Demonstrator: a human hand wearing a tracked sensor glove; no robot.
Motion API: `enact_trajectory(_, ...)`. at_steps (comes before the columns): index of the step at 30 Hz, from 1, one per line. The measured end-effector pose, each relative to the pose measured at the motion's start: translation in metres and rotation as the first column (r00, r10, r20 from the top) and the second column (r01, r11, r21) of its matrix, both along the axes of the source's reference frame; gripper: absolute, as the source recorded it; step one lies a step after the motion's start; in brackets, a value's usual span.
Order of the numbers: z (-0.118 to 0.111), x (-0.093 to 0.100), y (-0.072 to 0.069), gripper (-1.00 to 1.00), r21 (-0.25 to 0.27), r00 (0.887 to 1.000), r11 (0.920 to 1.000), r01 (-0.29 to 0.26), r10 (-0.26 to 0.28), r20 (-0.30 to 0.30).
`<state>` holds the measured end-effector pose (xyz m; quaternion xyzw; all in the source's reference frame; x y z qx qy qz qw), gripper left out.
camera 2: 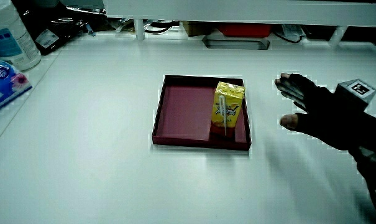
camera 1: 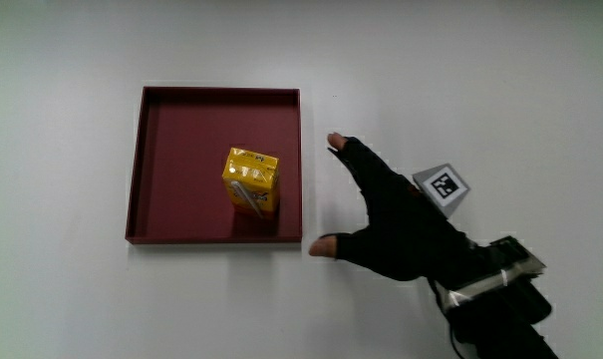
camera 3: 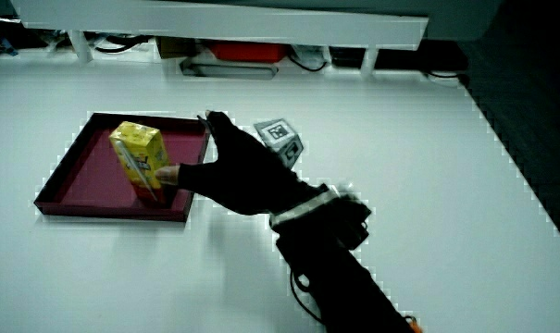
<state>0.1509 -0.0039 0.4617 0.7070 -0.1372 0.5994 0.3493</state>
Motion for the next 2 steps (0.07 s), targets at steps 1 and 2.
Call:
enact_trajectory(1, -0.0020, 0.0057, 0.0010, 1.00, -0.013, 0.998, 0.9999, 0.001, -0.001, -0.063)
enact_trajectory(2, -0.0054, 0.0091, 0.0017, 1.00, -0.017, 0.999, 0.9997, 0.015, -0.016, -0.041)
